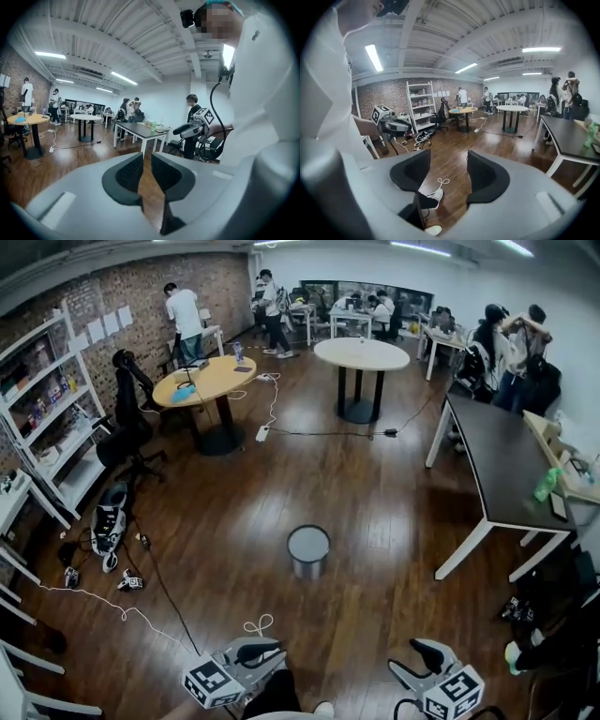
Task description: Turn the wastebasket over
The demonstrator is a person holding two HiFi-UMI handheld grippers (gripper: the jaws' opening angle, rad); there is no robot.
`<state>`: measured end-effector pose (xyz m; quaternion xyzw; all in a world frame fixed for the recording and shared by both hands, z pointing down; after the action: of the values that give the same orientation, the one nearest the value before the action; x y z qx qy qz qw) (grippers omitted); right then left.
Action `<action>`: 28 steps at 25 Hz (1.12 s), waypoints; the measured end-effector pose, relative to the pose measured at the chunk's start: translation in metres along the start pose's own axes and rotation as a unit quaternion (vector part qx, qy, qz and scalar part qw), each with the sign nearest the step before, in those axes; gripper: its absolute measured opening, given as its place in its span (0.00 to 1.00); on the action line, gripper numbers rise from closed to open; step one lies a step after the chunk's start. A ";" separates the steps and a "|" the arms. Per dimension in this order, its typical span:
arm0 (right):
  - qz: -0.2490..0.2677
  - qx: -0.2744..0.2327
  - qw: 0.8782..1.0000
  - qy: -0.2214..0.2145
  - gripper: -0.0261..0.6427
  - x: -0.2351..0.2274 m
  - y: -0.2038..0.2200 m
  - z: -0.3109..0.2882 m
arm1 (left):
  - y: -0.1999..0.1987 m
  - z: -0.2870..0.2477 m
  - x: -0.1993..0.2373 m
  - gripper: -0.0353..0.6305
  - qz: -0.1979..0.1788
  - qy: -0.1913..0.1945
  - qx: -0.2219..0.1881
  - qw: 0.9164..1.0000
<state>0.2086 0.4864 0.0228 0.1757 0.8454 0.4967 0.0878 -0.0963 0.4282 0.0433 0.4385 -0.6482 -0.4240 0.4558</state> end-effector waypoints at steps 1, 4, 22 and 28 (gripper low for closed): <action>0.002 -0.009 1.000 0.002 0.42 0.001 -0.001 0.013 | -0.002 0.000 -0.011 0.13 -0.002 -0.001 -0.002 1.000; 0.008 -0.038 0.999 0.000 0.42 0.007 -0.005 0.041 | -0.010 0.003 -0.032 0.13 -0.016 -0.006 -0.008 1.000; 0.043 -0.093 0.994 -0.035 0.41 0.026 -0.012 0.078 | -0.028 0.012 -0.082 0.15 -0.061 -0.032 -0.031 0.997; 0.041 -0.096 0.994 -0.039 0.41 0.030 -0.017 0.075 | -0.029 0.015 -0.081 0.16 -0.067 -0.036 -0.029 0.997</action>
<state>0.2014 0.5511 -0.0281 0.2202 0.7818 0.5716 0.1166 -0.0893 0.5006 -0.0052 0.4522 -0.6206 -0.4877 0.4154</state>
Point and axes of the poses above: the fingertips, and each gripper's own axes: z backward along the fingers, x to its left, y out of its underside, the point moved 6 cm from there along z, backward along the fingers, and after that the axes turned 14 degrees about y, right-handed, at the moved point
